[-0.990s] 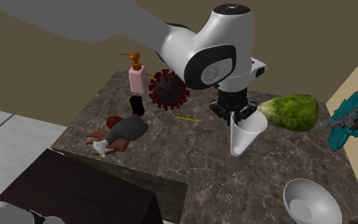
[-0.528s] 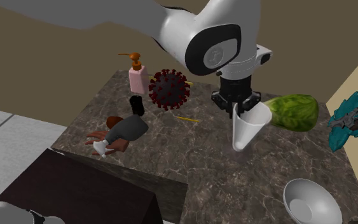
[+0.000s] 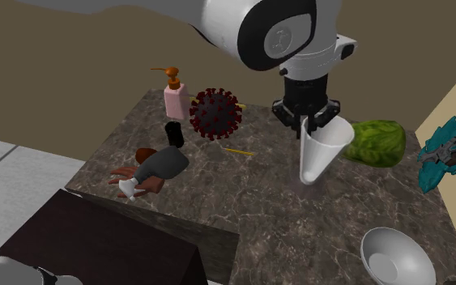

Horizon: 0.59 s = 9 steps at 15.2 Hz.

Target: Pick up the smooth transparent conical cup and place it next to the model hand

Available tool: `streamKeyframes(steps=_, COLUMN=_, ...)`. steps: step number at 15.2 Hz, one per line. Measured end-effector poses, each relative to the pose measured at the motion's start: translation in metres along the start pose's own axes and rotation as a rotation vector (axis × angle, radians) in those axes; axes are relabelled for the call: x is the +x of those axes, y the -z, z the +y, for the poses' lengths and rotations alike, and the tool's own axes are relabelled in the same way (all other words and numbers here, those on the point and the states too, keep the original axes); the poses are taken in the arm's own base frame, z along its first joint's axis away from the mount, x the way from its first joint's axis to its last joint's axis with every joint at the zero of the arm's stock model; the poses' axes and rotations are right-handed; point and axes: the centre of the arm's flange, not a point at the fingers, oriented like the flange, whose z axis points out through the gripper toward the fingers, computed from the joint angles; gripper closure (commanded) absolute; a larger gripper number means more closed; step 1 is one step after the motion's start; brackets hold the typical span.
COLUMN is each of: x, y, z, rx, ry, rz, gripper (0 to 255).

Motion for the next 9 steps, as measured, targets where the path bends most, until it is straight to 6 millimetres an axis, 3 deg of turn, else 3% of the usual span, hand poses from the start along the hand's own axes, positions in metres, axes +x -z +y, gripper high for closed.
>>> streamKeyframes(steps=9, x=0.003, y=0.045, z=0.01, rx=0.0, ry=0.0, rz=0.0, gripper=255)
